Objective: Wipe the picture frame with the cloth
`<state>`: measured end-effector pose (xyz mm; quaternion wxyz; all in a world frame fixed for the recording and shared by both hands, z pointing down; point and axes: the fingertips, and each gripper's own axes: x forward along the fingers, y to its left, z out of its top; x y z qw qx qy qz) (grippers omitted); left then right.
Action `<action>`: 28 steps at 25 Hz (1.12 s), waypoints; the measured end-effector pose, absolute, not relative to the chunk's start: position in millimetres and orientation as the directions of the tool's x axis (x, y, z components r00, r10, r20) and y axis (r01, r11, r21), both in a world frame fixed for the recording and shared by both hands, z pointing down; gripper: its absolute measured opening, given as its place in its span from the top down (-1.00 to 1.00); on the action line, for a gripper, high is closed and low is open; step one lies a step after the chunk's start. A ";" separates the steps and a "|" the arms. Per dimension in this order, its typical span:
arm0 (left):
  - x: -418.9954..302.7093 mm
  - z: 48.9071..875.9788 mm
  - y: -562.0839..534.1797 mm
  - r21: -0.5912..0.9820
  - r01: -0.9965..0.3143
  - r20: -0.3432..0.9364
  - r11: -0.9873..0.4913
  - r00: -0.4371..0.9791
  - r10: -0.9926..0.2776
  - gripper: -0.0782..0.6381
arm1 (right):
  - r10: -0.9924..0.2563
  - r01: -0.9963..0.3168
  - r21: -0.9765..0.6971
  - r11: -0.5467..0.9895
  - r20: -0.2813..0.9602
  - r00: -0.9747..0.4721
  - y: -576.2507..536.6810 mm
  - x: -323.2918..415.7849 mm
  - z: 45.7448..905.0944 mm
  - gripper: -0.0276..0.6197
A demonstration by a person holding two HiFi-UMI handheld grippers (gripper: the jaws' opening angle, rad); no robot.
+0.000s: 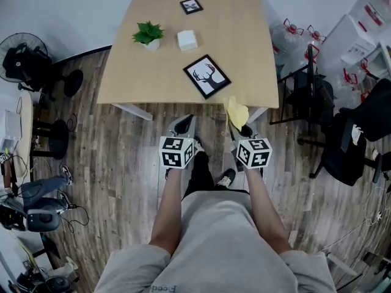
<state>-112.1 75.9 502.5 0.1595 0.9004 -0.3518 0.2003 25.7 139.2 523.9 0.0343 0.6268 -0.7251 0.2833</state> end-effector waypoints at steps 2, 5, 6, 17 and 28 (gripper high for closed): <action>-115.9 500.6 79.6 0.143 -0.700 0.469 -0.699 0.670 -0.575 0.64 | -0.895 -0.930 -0.363 0.059 0.394 -0.211 145.7 24.1 519.6 0.76; -114.8 497.0 85.9 0.135 -0.694 0.464 -0.707 0.675 -0.574 0.64 | -0.899 -0.932 -0.356 0.065 0.384 -0.210 155.4 24.8 514.8 0.76; -113.3 496.2 88.5 0.132 -0.691 0.463 -0.711 0.677 -0.572 0.64 | -0.900 -0.933 -0.355 0.067 0.383 -0.210 158.6 25.6 514.0 0.76; -104.5 490.7 106.5 0.114 -0.678 0.457 -0.726 0.685 -0.567 0.64 | -0.906 -0.935 -0.341 0.094 0.360 -0.223 172.1 28.9 503.4 0.76; -107.5 490.5 107.2 0.116 -0.687 0.458 -0.717 0.678 -0.576 0.64 | -0.904 -0.938 -0.334 0.096 0.365 -0.223 176.2 32.0 503.5 0.76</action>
